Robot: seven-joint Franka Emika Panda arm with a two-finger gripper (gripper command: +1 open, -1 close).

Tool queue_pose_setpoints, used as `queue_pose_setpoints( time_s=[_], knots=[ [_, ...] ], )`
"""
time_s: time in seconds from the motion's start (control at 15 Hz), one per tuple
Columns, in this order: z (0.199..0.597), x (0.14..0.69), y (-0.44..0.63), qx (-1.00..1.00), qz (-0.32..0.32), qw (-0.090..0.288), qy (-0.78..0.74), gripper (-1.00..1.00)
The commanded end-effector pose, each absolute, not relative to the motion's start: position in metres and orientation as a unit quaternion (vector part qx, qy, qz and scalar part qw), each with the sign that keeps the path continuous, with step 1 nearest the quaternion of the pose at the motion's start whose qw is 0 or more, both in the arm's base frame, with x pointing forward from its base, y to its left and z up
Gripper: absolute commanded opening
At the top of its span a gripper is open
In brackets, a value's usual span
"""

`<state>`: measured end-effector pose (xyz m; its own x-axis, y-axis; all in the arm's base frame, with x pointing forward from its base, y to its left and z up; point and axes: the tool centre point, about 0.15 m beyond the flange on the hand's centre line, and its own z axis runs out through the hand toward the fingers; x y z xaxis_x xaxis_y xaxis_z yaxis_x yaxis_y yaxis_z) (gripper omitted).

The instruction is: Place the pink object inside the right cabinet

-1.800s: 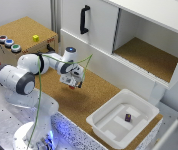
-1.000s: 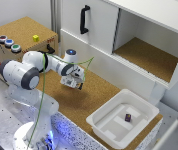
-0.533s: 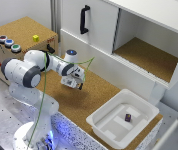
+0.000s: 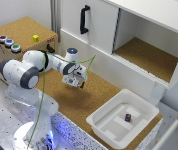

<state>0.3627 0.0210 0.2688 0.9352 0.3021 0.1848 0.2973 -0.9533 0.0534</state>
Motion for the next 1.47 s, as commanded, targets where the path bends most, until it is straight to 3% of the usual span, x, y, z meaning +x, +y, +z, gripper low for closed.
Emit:
queue_pose_setpoints(
  time_s=[0.0, 0.4, 0.73, 1.4],
  knots=[
    [0.349, 0.369, -0.039, 0.985, 0.097, 0.009, 0.144, -1.0],
    [0.404, 0.41, -0.109, 0.986, 0.121, 0.055, 0.1, -1.0],
    [0.421, 0.449, -0.185, 0.987, 0.156, 0.015, 0.04, -1.0],
    [0.481, 0.587, -0.265, 0.976, 0.202, 0.03, 0.082, -1.0]
  ],
)
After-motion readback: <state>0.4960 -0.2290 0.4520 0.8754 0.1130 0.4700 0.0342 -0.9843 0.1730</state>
